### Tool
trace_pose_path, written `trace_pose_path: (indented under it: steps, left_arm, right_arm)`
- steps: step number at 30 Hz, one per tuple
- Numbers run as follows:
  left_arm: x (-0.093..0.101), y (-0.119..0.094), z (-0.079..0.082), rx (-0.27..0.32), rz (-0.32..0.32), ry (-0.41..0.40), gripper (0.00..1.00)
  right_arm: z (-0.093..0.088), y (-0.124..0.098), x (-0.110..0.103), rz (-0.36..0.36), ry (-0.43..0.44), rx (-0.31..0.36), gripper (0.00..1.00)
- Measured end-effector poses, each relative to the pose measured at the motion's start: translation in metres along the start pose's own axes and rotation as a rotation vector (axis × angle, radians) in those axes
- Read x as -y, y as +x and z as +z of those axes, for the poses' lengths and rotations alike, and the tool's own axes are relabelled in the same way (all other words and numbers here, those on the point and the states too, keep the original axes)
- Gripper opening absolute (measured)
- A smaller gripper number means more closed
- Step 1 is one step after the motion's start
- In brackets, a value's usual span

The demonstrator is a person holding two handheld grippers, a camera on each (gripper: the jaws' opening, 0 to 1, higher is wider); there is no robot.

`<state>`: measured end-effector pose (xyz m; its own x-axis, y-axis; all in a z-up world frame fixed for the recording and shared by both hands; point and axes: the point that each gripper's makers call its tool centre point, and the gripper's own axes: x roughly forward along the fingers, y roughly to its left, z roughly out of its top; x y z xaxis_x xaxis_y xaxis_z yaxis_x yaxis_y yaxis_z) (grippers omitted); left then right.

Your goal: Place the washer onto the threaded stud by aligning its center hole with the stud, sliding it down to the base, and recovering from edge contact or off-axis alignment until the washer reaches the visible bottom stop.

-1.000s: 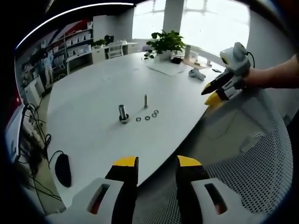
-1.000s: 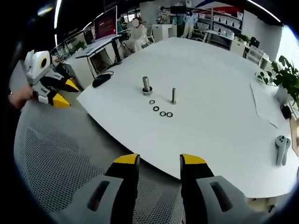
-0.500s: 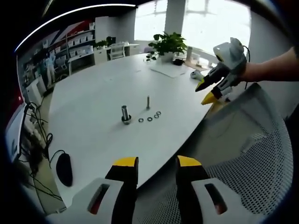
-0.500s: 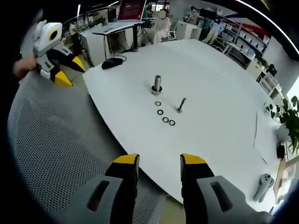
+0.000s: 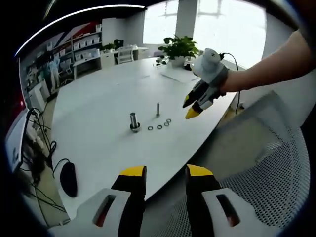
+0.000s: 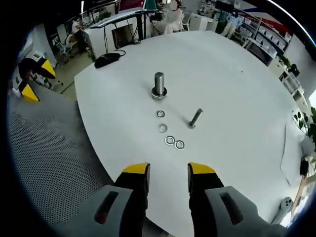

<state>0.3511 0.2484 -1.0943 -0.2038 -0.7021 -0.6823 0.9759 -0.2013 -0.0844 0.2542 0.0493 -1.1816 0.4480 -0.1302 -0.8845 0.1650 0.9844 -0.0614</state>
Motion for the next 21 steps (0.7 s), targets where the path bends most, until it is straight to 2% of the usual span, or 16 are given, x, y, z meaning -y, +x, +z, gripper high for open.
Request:
trace_pose_path:
  steps: [7,11,14,17,19,21]
  left_arm:
    - [0.000,-0.001,0.001,0.004,0.002,-0.006,0.29]
    - [-0.001,-0.002,0.001,0.006,0.009,-0.006,0.29]
    - [-0.002,-0.002,0.002,0.010,0.013,-0.009,0.29]
    - [-0.003,-0.002,0.001,0.006,0.015,-0.008,0.29]
    - [-0.003,-0.002,0.001,0.006,0.013,-0.011,0.29]
    - [-0.003,-0.002,0.002,0.013,0.014,-0.010,0.29]
  right_arm:
    - [-0.004,0.023,0.012,0.009,-0.001,-0.056,0.30]
    - [-0.005,0.035,0.021,0.010,-0.046,-0.083,0.30]
    - [-0.002,0.044,0.026,0.025,0.014,-0.080,0.30]
    - [-0.001,0.053,0.031,0.029,0.015,-0.086,0.30]
    - [0.000,0.055,0.025,0.050,-0.014,-0.098,0.30]
    - [0.001,0.053,0.019,0.059,-0.129,-0.130,0.27]
